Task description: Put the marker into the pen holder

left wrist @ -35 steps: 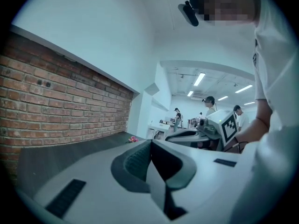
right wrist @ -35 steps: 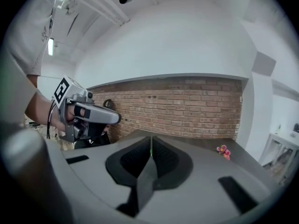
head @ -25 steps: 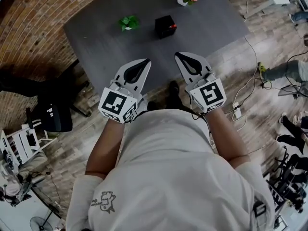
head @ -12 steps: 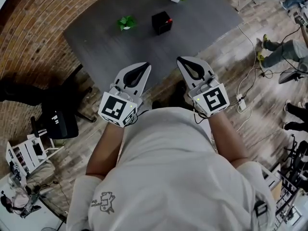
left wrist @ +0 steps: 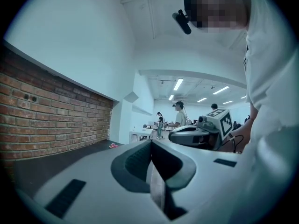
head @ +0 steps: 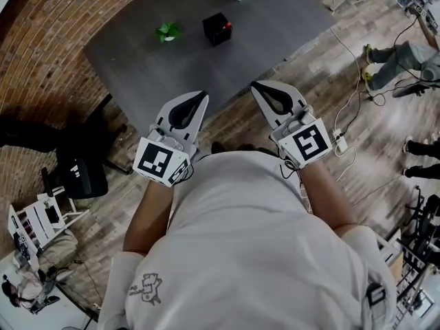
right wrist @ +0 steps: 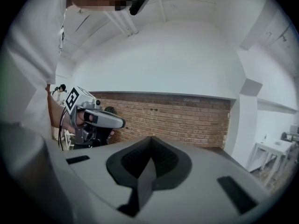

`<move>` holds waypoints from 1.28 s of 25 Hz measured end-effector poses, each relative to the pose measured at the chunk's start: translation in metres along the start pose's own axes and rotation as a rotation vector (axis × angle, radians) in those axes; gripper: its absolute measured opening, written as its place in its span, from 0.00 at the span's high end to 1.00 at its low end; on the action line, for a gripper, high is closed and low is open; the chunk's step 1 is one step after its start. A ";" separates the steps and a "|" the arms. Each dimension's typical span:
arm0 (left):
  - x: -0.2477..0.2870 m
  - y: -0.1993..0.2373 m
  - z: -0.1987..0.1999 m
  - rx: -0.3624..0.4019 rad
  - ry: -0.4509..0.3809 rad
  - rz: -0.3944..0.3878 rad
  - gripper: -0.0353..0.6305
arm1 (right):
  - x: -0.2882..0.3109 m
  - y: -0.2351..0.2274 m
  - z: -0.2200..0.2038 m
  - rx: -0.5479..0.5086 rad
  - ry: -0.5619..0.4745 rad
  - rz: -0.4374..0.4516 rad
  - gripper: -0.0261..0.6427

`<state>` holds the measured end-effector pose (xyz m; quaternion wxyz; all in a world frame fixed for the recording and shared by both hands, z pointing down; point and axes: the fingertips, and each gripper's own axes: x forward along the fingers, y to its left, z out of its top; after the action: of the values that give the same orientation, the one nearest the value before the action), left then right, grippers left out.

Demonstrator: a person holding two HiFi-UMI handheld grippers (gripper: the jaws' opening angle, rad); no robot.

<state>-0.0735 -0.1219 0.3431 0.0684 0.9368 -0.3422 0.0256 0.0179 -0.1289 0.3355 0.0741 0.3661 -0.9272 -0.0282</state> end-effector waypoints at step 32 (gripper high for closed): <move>0.000 -0.138 -0.012 -0.002 -0.023 0.087 0.93 | -0.138 0.019 -0.001 -0.007 -0.064 0.090 0.95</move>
<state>0.0153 -0.0154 0.3399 0.0644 0.9211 -0.3836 0.0174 0.1043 -0.0205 0.3225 0.0470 0.3229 -0.9444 -0.0398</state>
